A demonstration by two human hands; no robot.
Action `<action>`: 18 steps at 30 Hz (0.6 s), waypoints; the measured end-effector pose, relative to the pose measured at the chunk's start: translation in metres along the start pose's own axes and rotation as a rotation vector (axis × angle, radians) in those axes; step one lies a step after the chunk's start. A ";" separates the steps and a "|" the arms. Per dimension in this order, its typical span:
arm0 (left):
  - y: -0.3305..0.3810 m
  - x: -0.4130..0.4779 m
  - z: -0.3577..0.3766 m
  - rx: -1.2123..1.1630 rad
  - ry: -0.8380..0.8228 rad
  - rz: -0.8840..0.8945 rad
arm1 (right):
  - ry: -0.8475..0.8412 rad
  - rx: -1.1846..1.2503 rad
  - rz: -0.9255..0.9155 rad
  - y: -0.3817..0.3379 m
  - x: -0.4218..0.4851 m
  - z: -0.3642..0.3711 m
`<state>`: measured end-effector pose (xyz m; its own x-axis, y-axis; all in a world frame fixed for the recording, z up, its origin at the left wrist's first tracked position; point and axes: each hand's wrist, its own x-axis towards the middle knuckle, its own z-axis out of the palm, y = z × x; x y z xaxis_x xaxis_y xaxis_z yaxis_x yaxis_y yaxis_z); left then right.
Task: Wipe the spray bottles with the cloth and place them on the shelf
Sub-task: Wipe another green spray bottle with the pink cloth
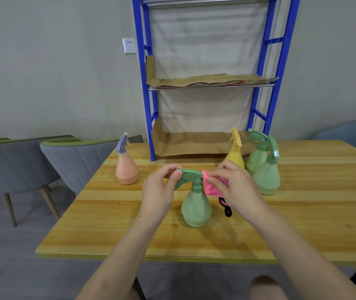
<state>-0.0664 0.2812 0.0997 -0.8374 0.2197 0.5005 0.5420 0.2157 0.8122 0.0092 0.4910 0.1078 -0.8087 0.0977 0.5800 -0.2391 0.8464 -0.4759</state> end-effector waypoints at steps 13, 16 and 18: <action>0.003 -0.002 -0.003 -0.078 0.003 -0.048 | 0.155 0.038 -0.060 -0.022 0.037 -0.014; 0.002 -0.003 -0.003 -0.071 0.011 -0.051 | 0.026 0.036 -0.163 -0.023 0.037 0.002; 0.002 -0.002 -0.003 -0.069 0.010 -0.048 | -0.016 0.079 -0.146 -0.019 0.029 0.013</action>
<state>-0.0635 0.2783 0.1012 -0.8633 0.2007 0.4631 0.4952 0.1599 0.8539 -0.0162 0.4709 0.1254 -0.7709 -0.0324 0.6361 -0.3955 0.8072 -0.4382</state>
